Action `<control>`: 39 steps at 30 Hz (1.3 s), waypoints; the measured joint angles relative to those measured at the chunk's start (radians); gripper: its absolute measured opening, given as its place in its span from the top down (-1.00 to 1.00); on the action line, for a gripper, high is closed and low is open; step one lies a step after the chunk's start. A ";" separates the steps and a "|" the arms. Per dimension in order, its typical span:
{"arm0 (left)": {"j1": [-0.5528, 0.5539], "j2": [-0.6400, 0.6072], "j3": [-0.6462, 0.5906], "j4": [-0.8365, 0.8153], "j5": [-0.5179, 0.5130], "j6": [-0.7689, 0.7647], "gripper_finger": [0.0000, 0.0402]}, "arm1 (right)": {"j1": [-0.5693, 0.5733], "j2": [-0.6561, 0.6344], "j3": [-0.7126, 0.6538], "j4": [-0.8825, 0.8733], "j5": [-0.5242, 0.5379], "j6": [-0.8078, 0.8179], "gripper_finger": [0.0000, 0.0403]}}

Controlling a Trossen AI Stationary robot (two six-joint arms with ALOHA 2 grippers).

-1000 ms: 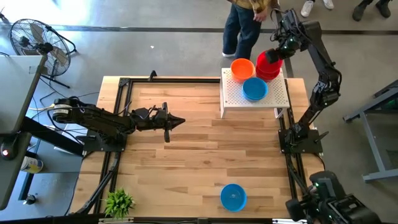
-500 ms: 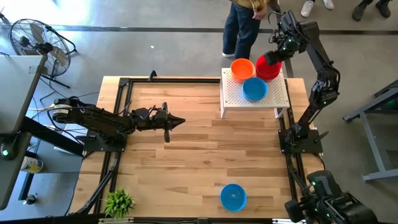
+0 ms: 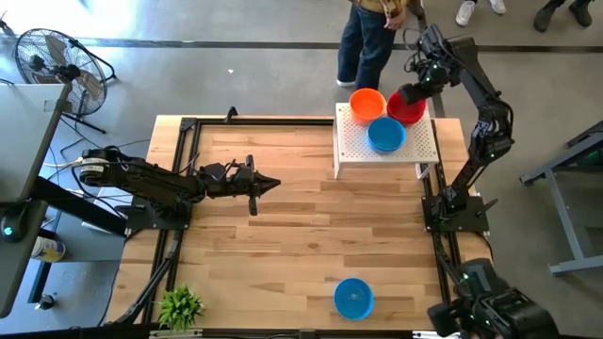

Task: Pick & Place Mini bowls
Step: Stack the red bowl on the stacked red bowls on the shelf, then stack the blue bowl on the stacked blue bowls on the shelf

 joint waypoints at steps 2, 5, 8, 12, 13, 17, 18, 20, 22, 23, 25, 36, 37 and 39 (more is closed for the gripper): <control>0.000 0.000 0.000 0.000 0.000 0.000 0.99 | 0.000 0.000 -0.031 0.021 0.001 0.000 0.97; 0.000 0.000 0.000 0.000 0.000 0.000 0.99 | 0.000 -0.003 -0.056 0.046 -0.006 -0.001 0.98; 0.000 0.000 0.000 0.000 0.000 0.000 0.99 | 0.000 -0.004 -0.057 0.056 -0.015 -0.003 0.99; 0.000 0.000 0.000 0.000 0.000 0.000 0.99 | 0.000 -0.001 -0.046 0.056 -0.014 -0.003 0.91; 0.000 0.000 0.000 0.000 0.000 0.000 0.99 | 0.000 0.000 -0.043 0.057 -0.013 -0.002 0.87; 0.000 0.000 0.000 0.000 0.001 0.000 0.99 | 0.000 -0.001 -0.032 0.063 -0.013 -0.002 0.69; 0.000 0.000 0.000 0.000 0.001 0.000 0.99 | 0.000 -0.003 -0.029 0.065 -0.012 -0.002 0.65; 0.000 0.000 0.000 0.000 0.001 0.000 0.99 | 0.000 -0.013 -0.018 0.068 -0.014 -0.001 0.57; 0.000 0.000 0.000 0.000 0.001 0.000 0.99 | 0.000 -0.029 -0.009 0.074 -0.020 -0.003 0.52; 0.000 0.000 0.000 0.000 0.001 0.000 0.99 | 0.000 -0.041 -0.009 0.076 -0.021 -0.006 0.50; 0.000 0.000 0.000 0.000 0.001 0.000 0.99 | 0.000 -0.061 -0.009 0.082 -0.028 -0.011 0.49; 0.000 0.000 0.000 0.001 0.001 0.001 0.99 | 0.040 -0.324 -0.274 0.377 -0.207 -0.072 0.96; 0.000 0.000 0.000 0.004 0.001 0.002 0.99 | 0.047 -0.356 -0.317 0.423 -0.232 -0.072 0.94; 0.000 0.000 0.000 0.008 0.001 0.002 0.99 | 0.072 -0.418 -0.401 0.502 -0.281 -0.071 0.92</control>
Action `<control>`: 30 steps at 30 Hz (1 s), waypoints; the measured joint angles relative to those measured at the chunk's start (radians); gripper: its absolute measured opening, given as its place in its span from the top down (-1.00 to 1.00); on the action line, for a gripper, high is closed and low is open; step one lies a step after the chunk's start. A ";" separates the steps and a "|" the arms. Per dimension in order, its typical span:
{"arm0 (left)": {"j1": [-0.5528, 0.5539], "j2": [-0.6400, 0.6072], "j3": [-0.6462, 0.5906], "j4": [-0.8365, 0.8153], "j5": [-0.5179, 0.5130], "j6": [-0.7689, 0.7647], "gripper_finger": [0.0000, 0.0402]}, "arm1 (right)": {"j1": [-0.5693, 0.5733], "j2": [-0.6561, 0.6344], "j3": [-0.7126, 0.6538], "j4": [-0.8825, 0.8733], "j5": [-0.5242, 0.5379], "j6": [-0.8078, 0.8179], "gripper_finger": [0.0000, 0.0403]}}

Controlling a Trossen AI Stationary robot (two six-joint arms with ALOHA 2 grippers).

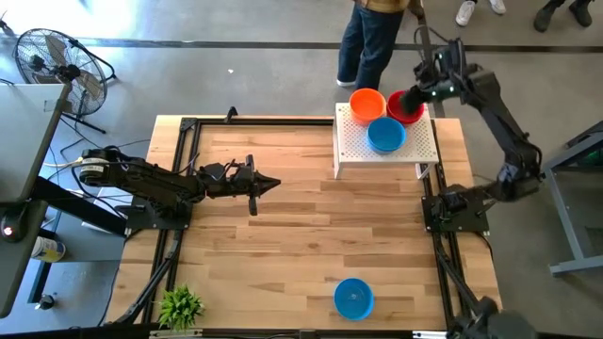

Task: Pick & Place Mini bowls
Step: Stack the blue bowl on the stacked blue bowls on the shelf

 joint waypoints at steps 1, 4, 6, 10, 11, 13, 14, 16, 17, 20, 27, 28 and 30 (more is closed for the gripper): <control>0.000 0.000 0.000 0.000 0.000 0.000 0.99 | 0.018 -0.031 -0.037 0.035 -0.017 0.001 0.93; 0.000 0.000 0.000 0.000 0.000 0.001 0.99 | 0.094 -0.118 -0.124 0.125 -0.040 0.013 0.99; 0.000 0.000 0.000 0.000 0.000 0.001 0.99 | 0.160 -0.169 -0.160 0.153 -0.030 0.021 0.98; 0.000 0.000 0.000 0.008 0.000 0.001 0.99 | 0.333 -0.260 -0.205 0.170 0.040 0.061 0.98; 0.000 0.000 0.000 0.012 0.000 0.002 0.99 | 0.383 -0.281 -0.214 0.171 0.070 0.072 0.99; 0.000 0.000 0.000 0.016 0.000 0.007 0.99 | 0.493 -0.319 -0.233 0.170 0.137 0.100 0.99; 0.000 0.000 0.000 0.015 0.000 0.010 0.99 | 0.547 -0.333 -0.240 0.171 0.171 0.119 0.99; 0.000 0.000 0.000 0.015 0.008 0.014 0.99 | 0.662 -0.357 -0.253 0.171 0.240 0.157 0.99; 0.000 0.000 0.000 0.015 0.022 0.014 0.99 | 0.720 -0.365 -0.257 0.169 0.281 0.177 0.99; 0.000 0.000 0.000 0.013 0.057 0.025 0.99 | 0.899 -0.376 -0.276 0.172 0.407 0.231 1.00; 0.000 -0.030 0.000 -0.075 0.046 0.028 0.99 | 1.229 -0.363 -0.351 0.242 0.611 0.361 0.99; 0.000 -0.038 0.000 -0.091 0.045 0.029 0.99 | 1.265 -0.360 -0.365 0.259 0.635 0.376 0.99; -0.001 -0.071 -0.001 -0.132 0.042 0.040 0.99 | 1.330 -0.358 -0.395 0.294 0.678 0.405 0.99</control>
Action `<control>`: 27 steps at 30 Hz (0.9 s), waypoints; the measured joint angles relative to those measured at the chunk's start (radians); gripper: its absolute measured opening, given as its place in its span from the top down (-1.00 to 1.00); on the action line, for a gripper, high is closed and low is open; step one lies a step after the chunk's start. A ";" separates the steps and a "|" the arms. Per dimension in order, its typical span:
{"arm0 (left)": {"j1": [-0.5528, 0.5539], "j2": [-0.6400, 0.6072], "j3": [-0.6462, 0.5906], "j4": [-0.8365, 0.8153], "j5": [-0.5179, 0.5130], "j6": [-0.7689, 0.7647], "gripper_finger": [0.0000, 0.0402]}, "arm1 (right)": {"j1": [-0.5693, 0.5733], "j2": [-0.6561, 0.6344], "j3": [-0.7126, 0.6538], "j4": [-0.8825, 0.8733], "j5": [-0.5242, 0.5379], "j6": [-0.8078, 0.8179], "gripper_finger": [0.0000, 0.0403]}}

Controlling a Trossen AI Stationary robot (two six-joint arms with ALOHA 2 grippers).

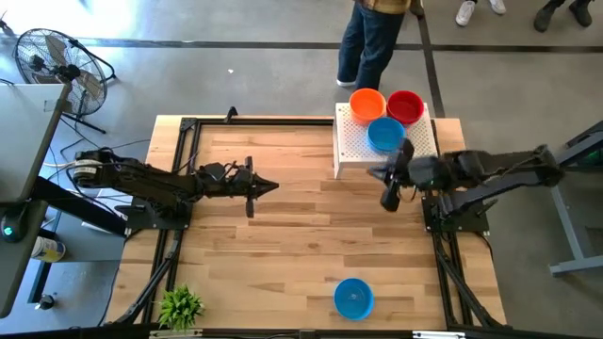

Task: Pick & Place Mini bowls
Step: Stack the blue bowl on the stacked blue bowls on the shelf

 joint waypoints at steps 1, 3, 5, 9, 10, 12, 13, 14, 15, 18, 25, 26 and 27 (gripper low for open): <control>-0.005 -0.021 0.000 -0.011 -0.001 0.003 0.99 | 0.027 0.003 -0.014 0.012 0.015 0.012 0.99; -0.023 -0.068 0.001 -0.067 -0.026 0.016 0.99 | 0.074 0.011 -0.034 0.041 0.039 0.034 0.99; -0.050 -0.111 0.001 -0.123 -0.066 0.037 0.99 | 0.115 0.023 -0.052 0.056 0.056 0.057 0.99; -0.101 -0.201 0.001 -0.199 -0.135 0.064 0.99 | 0.178 0.056 -0.063 0.064 0.065 0.109 0.99; -0.112 -0.221 0.000 -0.210 -0.138 0.066 0.99 | 0.193 0.068 -0.064 0.062 0.065 0.125 0.99; -0.130 -0.255 -0.014 -0.204 -0.139 0.071 0.99 | 0.219 0.093 -0.065 0.062 0.064 0.157 0.99; -0.138 -0.266 -0.026 -0.201 -0.142 0.074 0.99 | 0.231 0.105 -0.065 0.061 0.064 0.171 0.99; -0.145 -0.277 -0.040 -0.198 -0.153 0.074 0.99 | 0.244 0.118 -0.065 0.059 0.062 0.186 0.99; -0.153 -0.291 -0.056 -0.197 -0.166 0.073 0.99 | 0.258 0.130 -0.065 0.058 0.059 0.202 0.99; -0.173 -0.341 -0.093 -0.183 -0.216 0.055 0.99 | 0.299 0.162 -0.065 0.049 0.057 0.251 0.98; -0.211 -0.455 -0.169 -0.207 -0.257 0.056 0.99 | 0.385 0.253 -0.065 0.045 0.020 0.323 0.76; -0.209 -0.472 -0.184 -0.213 -0.264 0.054 0.99 | 0.395 0.271 -0.065 0.045 0.010 0.331 0.71; -0.209 -0.496 -0.203 -0.216 -0.270 0.050 0.99 | 0.405 0.292 -0.065 0.045 0.000 0.344 0.67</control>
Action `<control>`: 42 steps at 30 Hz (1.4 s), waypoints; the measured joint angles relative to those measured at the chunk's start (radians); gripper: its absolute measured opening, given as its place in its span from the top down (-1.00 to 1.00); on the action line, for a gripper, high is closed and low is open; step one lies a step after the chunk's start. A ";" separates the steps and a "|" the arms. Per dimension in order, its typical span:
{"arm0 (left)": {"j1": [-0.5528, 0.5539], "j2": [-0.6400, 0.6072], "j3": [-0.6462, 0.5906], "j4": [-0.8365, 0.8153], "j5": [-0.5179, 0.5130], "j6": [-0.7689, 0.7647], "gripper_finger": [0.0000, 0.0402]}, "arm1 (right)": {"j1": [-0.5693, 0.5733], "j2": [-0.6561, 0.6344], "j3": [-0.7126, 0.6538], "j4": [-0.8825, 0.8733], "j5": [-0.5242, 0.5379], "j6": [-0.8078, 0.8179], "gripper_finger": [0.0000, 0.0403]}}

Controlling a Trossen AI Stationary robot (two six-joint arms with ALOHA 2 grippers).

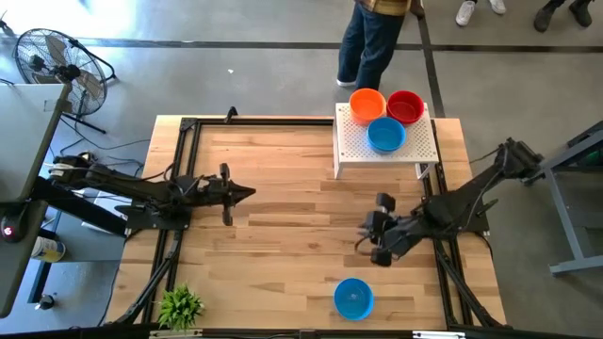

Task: Pick & Place Mini bowls
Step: Stack the blue bowl on the stacked blue bowls on the shelf

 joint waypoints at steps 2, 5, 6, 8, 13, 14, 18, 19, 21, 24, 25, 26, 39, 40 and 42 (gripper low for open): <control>0.000 -0.050 -0.026 0.008 -0.005 -0.012 0.99 | 0.021 0.042 0.000 0.000 -0.034 0.030 0.57; 0.000 -0.104 -0.052 -0.005 -0.005 -0.022 0.99 | 0.058 0.107 0.000 0.004 -0.109 0.084 0.43; 0.000 -0.122 -0.054 -0.014 -0.006 -0.022 0.99 | 0.070 0.128 0.000 0.008 -0.130 0.111 0.39; 0.000 -0.151 -0.054 -0.030 -0.013 -0.022 0.99 | 0.090 0.171 0.000 0.032 -0.177 0.157 0.32; 0.000 -0.171 -0.056 -0.065 -0.014 -0.022 0.99 | 0.113 0.295 0.000 0.157 -0.295 0.179 0.26; 0.000 -0.171 -0.056 -0.067 -0.014 -0.022 0.99 | 0.110 0.321 0.000 0.179 -0.314 0.177 0.26; 0.000 -0.171 -0.057 -0.072 -0.014 -0.022 0.99 | 0.078 0.402 0.000 0.253 -0.381 0.167 0.26; 0.000 -0.171 -0.057 -0.072 -0.014 -0.022 0.99 | 0.069 0.417 0.000 0.265 -0.396 0.162 0.26; 0.000 -0.171 -0.057 -0.072 -0.014 -0.022 0.99 | 0.056 0.437 0.000 0.286 -0.418 0.160 0.26; 0.000 -0.171 -0.058 -0.076 -0.013 -0.022 0.99 | 0.046 0.454 0.000 0.305 -0.448 0.158 0.33; 0.000 -0.171 -0.058 -0.080 -0.013 -0.022 0.99 | 0.043 0.459 0.000 0.303 -0.456 0.158 0.38; 0.000 -0.171 -0.058 -0.082 -0.013 -0.022 0.99 | 0.042 0.462 0.000 0.302 -0.462 0.158 0.44; 0.000 -0.171 -0.059 -0.082 -0.013 -0.022 0.99 | 0.004 0.403 0.000 0.160 -0.401 0.362 0.97; 0.000 -0.171 -0.059 -0.082 -0.013 -0.022 0.99 | 0.000 0.379 0.000 0.104 -0.369 0.408 0.98; 0.000 -0.171 -0.059 -0.082 -0.013 -0.022 0.99 | -0.013 0.325 -0.003 -0.018 -0.308 0.516 0.97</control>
